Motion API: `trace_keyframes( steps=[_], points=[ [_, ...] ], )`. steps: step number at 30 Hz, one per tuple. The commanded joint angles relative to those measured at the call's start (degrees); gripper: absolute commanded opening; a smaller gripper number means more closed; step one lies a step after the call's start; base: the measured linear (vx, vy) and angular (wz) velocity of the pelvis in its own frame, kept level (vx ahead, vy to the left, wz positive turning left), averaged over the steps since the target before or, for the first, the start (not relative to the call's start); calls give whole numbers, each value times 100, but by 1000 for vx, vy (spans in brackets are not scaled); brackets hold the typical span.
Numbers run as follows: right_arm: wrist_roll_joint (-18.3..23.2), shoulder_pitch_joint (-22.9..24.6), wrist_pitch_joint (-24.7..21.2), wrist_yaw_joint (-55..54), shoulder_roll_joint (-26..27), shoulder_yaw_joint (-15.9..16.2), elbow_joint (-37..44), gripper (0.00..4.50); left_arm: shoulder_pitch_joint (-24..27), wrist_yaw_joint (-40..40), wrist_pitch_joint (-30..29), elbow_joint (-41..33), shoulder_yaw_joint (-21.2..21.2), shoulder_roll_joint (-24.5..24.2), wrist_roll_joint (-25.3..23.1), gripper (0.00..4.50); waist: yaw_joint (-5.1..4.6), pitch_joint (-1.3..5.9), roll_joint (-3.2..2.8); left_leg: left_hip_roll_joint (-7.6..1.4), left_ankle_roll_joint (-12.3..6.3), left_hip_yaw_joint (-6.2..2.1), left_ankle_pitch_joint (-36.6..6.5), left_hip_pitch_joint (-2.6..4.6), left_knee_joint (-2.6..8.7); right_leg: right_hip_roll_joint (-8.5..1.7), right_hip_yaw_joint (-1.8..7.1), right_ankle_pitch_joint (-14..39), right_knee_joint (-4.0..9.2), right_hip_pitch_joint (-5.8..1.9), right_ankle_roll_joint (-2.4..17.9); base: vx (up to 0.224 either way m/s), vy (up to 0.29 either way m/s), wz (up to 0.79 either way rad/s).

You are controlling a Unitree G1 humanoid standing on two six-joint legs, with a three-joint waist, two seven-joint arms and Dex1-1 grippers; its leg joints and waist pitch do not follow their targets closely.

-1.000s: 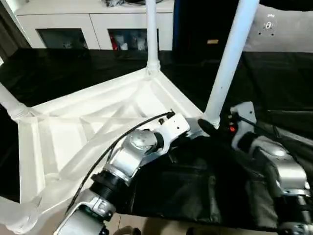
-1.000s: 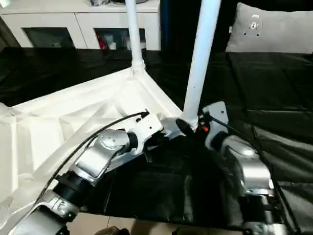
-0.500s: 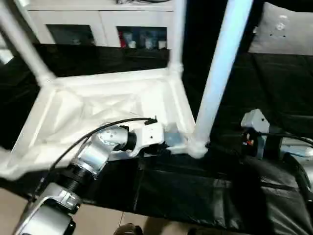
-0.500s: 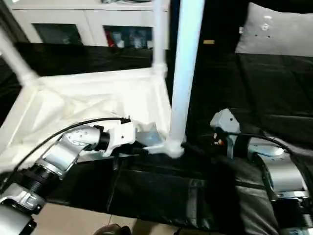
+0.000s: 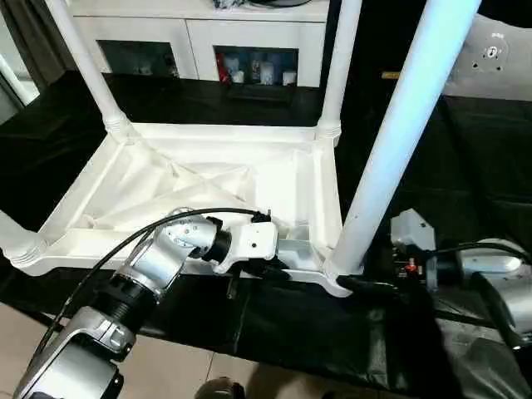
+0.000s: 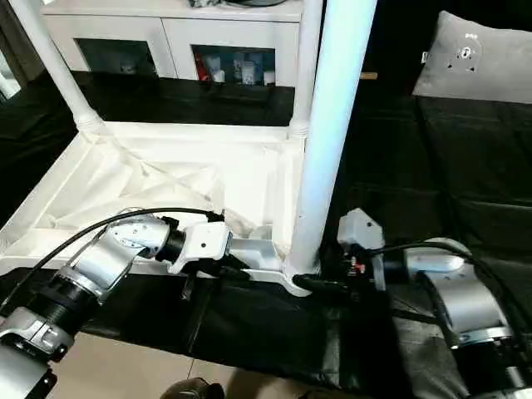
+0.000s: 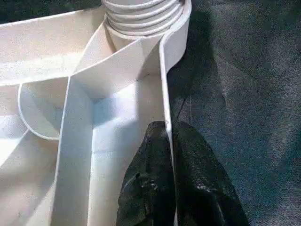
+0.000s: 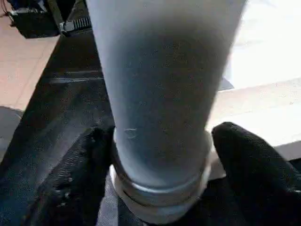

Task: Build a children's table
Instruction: Rotate leg to tighten

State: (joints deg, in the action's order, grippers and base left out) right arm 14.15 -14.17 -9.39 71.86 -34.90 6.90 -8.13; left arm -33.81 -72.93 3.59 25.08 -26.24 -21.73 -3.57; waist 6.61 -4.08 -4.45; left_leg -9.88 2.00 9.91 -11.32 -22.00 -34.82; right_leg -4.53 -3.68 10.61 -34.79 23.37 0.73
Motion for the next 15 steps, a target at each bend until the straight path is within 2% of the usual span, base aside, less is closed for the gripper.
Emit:
trace_keyframes(
  steps=[1, 5, 11, 12, 15],
  points=[
    [134, -85, -24, 113, 7, 5, -15, 323, -14, -236, 123, -14, -228, 14, -71, 0, -5, 440, 148, -349, -690, -93, -540, 62, 371, -431, 258, 804, 350, -315, 1486, 0, 0, 0],
    [235, -64, -74, 173, 33, 8, -2, 291, -8, -232, 141, 23, -209, 11, -77, 0, 4, 442, 149, -349, -693, -95, -555, 63, 367, -427, 257, 846, 347, -312, 1467, 0, 0, 0],
    [340, 120, -136, 97, 147, 12, 201, 274, 133, 32, -165, -69, -54, 110, 34, 0, 3, 444, 148, -344, -651, -93, -572, 58, 363, -431, 261, 885, 347, -316, 1446, 0, 0, 0],
    [403, 170, -270, 1, 204, 12, 292, 273, 168, 237, -359, -90, 30, 202, 51, 0, 2, 421, 150, -341, -659, -93, -576, 50, 367, -431, 258, 891, 358, -306, 1456, 0, 0, 0],
    [249, 92, -907, -923, 595, -19, 235, 272, 291, 632, -831, -271, 176, 406, 109, 0, -22, 404, 145, -341, -609, -101, -648, 56, 394, -423, 253, 1098, 376, -309, 1429, 0, 0, 0]
  ],
)
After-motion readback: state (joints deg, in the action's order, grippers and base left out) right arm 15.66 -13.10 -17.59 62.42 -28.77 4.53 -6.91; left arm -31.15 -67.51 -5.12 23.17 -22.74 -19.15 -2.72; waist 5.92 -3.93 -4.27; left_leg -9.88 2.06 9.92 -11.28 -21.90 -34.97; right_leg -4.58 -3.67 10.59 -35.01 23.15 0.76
